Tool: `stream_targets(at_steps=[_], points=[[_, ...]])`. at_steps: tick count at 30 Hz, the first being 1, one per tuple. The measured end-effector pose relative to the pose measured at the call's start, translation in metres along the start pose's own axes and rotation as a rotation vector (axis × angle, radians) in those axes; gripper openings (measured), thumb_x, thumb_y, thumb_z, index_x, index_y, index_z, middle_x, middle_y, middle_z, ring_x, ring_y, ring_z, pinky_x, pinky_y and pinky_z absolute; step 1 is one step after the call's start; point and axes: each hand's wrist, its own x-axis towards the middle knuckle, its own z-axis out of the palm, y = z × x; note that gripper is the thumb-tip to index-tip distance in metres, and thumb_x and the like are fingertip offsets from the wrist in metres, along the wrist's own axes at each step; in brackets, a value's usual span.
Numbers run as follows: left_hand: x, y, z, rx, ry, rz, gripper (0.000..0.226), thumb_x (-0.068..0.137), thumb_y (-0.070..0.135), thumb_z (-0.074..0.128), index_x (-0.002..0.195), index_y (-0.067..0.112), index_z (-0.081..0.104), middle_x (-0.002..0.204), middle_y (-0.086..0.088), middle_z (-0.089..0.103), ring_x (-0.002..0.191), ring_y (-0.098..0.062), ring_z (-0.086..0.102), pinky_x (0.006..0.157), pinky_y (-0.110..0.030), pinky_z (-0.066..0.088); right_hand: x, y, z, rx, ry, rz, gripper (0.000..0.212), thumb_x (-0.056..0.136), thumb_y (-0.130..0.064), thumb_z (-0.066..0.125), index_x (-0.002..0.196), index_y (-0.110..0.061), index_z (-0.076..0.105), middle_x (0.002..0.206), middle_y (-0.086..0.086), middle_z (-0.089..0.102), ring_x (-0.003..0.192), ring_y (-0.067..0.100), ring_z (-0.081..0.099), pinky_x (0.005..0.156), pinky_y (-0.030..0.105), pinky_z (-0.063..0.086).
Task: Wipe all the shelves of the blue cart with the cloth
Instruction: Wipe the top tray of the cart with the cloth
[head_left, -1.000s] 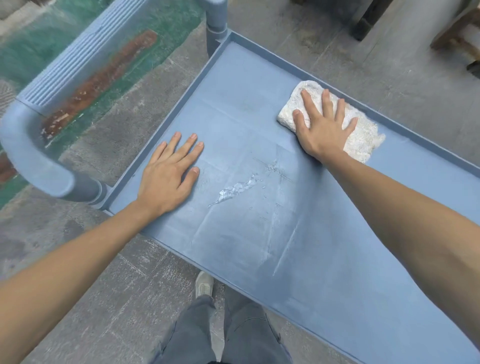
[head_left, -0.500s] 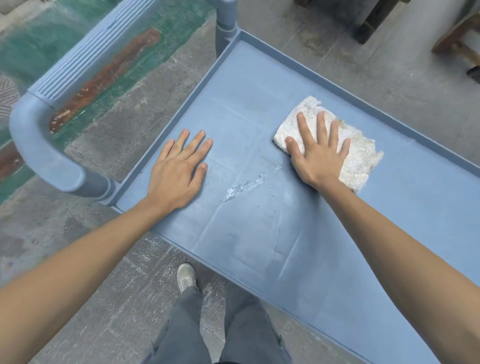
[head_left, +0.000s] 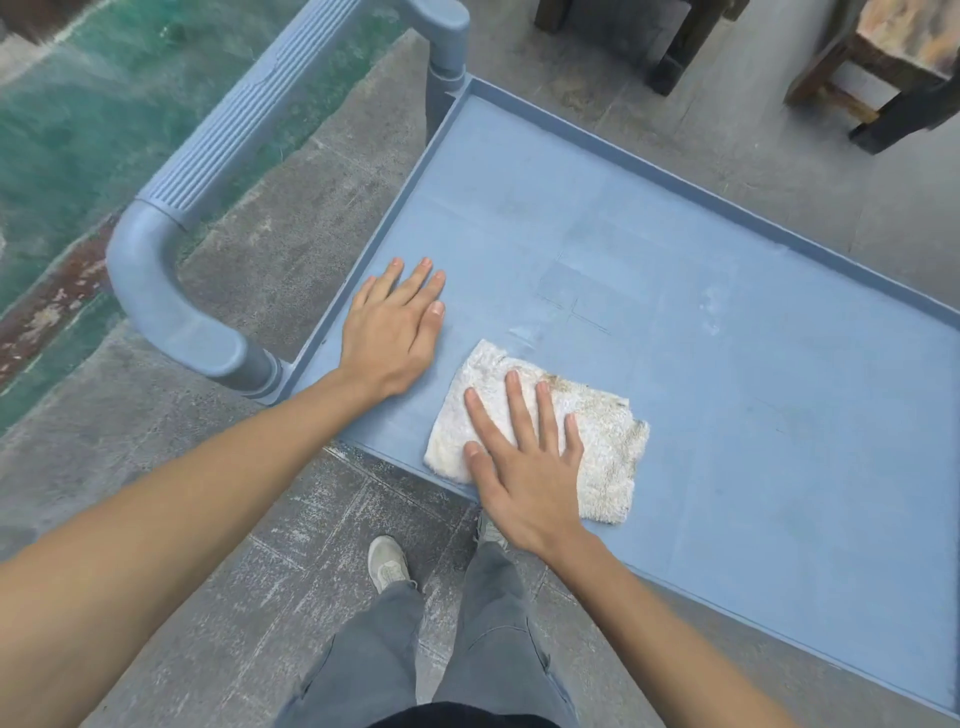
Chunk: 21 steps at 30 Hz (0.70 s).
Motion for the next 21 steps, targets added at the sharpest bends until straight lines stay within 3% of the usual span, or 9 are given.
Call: stream_targets(at_steps=[4,7,9,14,17,21], points=[[0.012,-0.011,-0.028,0.11,-0.094,0.082,0.061,0.093,0.048,0.028,0.137,0.02,0.059,0.154,-0.001,0.048,0.144,-0.031,0.036,0.113,-0.048,0.034,-0.009,-0.015,-0.003,0.011,-0.042,-0.034,0.054,0.102,-0.058,0.011,0.156,-0.062,0.012,0.173,-0.014,0.0,0.159,0.022,-0.001,0.11,0.047,0.019],[0.012,-0.024,-0.04,0.17,0.091,0.094,0.046,0.092,0.034,0.044,0.127,0.012,0.064,0.15,-0.012,0.05,0.146,-0.034,0.034,0.116,-0.048,0.027,0.002,-0.003,-0.014,-0.082,-0.031,-0.135,0.051,0.104,-0.058,0.019,0.156,-0.059,0.023,0.172,-0.013,0.016,0.148,0.029,0.026,0.101,0.047,0.033],[0.015,-0.033,-0.044,0.129,0.172,0.041,0.049,0.092,0.027,0.048,0.139,0.011,0.054,0.156,-0.015,0.04,0.148,-0.035,0.029,0.115,-0.049,0.026,0.01,0.011,-0.019,-0.125,-0.039,-0.228,0.051,0.105,-0.061,0.023,0.156,-0.058,0.025,0.171,-0.011,0.021,0.142,0.029,0.034,0.101,0.047,0.035],[0.032,-0.036,-0.034,-0.133,0.074,-0.16,0.062,0.104,0.032,0.035,0.161,0.013,0.017,0.168,-0.01,0.019,0.154,-0.031,0.017,0.123,-0.05,0.021,0.023,0.021,-0.013,-0.207,-0.007,-0.391,0.054,0.104,-0.068,0.024,0.157,-0.056,0.022,0.173,-0.009,0.015,0.159,0.023,0.013,0.124,0.051,0.016],[0.035,-0.037,-0.021,-0.366,-0.007,-0.349,0.061,0.105,0.046,0.023,0.161,0.02,0.019,0.165,-0.005,0.028,0.153,-0.026,0.025,0.121,-0.046,0.022,0.033,0.02,-0.01,-0.193,0.014,-0.419,0.054,0.104,-0.068,0.027,0.157,-0.056,0.024,0.173,-0.009,0.015,0.161,0.021,0.007,0.127,0.051,0.009],[0.04,-0.04,-0.024,-0.505,-0.045,-0.429,0.074,0.091,0.065,0.012,0.158,0.036,0.027,0.164,0.008,0.031,0.149,-0.025,0.032,0.121,-0.044,0.02,0.049,0.017,-0.009,-0.163,0.028,-0.403,0.053,0.105,-0.066,0.029,0.157,-0.057,0.024,0.173,-0.011,0.012,0.161,0.021,0.005,0.128,0.051,0.008]])
